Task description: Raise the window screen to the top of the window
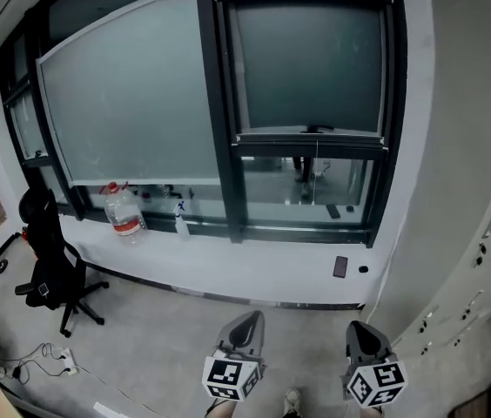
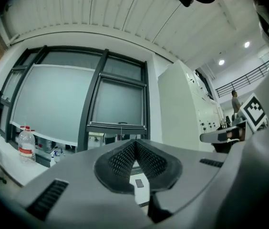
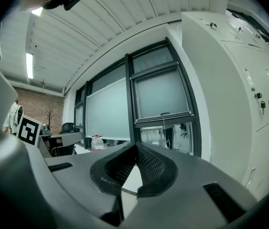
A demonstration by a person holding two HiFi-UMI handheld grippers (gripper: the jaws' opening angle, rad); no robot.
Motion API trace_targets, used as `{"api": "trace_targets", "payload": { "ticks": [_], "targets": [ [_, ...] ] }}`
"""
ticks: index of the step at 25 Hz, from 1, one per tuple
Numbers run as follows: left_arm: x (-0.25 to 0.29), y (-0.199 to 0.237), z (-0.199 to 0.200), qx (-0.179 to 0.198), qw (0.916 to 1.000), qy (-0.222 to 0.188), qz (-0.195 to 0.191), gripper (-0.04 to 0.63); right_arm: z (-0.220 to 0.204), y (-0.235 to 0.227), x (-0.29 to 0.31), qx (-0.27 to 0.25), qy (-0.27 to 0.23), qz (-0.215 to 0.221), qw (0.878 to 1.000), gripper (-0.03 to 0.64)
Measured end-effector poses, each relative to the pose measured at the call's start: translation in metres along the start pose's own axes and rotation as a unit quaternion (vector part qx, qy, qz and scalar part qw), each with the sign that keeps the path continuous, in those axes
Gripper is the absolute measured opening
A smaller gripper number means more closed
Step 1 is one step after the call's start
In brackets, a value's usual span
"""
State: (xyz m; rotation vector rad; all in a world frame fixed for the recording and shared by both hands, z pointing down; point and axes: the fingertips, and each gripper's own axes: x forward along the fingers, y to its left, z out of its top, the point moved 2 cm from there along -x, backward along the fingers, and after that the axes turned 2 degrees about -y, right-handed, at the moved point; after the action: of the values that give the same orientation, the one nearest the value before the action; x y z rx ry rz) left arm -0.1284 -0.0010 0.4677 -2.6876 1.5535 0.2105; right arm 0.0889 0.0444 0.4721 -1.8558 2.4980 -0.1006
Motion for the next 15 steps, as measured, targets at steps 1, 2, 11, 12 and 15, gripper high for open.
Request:
{"api": "trace_targets", "payload": {
  "ticks": [1,2,11,12,15],
  "targets": [
    [0.024,0.006,-0.001,0.000,1.0000,-0.002,0.000,0.003,-0.002,-0.018,0.018,0.000,0.004,-0.007,1.000,0.005],
    [0.048,0.012,-0.001,-0.001,1.0000,-0.003,0.001,0.003,-0.003,-0.035,0.034,0.004,0.009,-0.014,1.000,0.005],
    [0.228,0.046,0.019,0.038,0.9990,-0.020,-0.012,0.003,0.034,-0.149,0.175,-0.036,0.006,-0.023,0.999,0.005],
    [0.242,0.051,0.017,0.043,0.9988,-0.019,-0.013,0.003,0.037,-0.153,0.190,-0.038,0.005,-0.016,0.999,0.005],
    [0.284,0.069,0.008,0.036,0.9990,-0.023,-0.011,0.003,0.042,-0.168,0.236,-0.017,-0.002,-0.009,1.000,0.006]
  ]
}}
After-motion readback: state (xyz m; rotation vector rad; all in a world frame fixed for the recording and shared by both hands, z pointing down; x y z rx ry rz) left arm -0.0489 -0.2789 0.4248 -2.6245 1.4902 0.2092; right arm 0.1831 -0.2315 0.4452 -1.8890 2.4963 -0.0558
